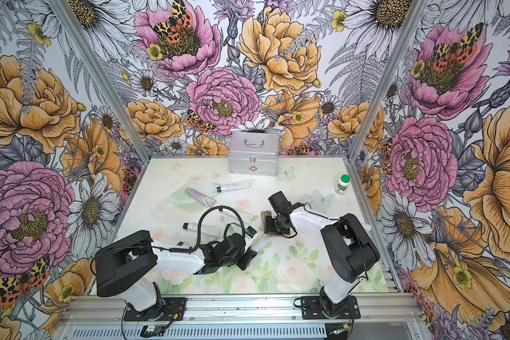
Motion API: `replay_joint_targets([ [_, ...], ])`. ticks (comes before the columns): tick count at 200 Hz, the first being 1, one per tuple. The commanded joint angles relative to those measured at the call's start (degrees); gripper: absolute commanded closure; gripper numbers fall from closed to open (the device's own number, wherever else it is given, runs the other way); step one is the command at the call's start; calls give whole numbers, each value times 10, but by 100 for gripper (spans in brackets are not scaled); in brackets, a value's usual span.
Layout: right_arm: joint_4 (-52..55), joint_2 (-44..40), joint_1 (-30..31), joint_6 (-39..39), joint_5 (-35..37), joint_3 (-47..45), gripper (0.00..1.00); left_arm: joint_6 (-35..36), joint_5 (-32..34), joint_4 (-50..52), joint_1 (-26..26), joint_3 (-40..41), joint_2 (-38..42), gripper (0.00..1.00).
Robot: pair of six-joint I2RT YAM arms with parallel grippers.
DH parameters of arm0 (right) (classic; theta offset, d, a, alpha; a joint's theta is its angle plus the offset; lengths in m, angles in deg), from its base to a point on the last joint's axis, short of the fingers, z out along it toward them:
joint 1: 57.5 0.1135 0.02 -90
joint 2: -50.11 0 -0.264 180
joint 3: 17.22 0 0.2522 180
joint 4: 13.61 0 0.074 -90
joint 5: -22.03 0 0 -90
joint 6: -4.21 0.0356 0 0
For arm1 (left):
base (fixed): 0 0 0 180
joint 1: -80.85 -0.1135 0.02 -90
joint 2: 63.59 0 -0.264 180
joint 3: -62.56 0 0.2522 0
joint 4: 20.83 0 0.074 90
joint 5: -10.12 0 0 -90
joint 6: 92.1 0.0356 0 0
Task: Wipe the surface of the toothpaste tube
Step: Wipe the dirt from the toothpaste tube.
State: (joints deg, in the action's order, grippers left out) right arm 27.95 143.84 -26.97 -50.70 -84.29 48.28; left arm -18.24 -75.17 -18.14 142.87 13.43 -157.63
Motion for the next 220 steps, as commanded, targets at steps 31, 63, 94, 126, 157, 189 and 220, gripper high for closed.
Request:
replay_joint_targets([
  [31, 25, -36, 40, 39, -40, -54, 100, 6, -2, 14, -8, 6, 4, 75],
  [63, 34, -3, 12, 12, 5, -46, 100, 6, -3, 14, -8, 7, 4, 75],
  [94, 59, 30, -29, -19, 74, -12, 100, 3, -1, 14, -8, 13, 10, 75],
  [126, 73, 49, -48, -35, 100, 15, 100, 3, -1, 14, -8, 15, 12, 75],
  [157, 70, 38, -30, -26, 56, 19, 100, 3, -1, 13, -8, 13, 11, 75],
  [189, 56, 10, 5, -2, -11, 6, 100, 4, -1, 12, -8, 12, 9, 75],
  [220, 40, -19, 38, 28, -52, -15, 100, 4, -1, 12, -8, 12, 10, 75],
])
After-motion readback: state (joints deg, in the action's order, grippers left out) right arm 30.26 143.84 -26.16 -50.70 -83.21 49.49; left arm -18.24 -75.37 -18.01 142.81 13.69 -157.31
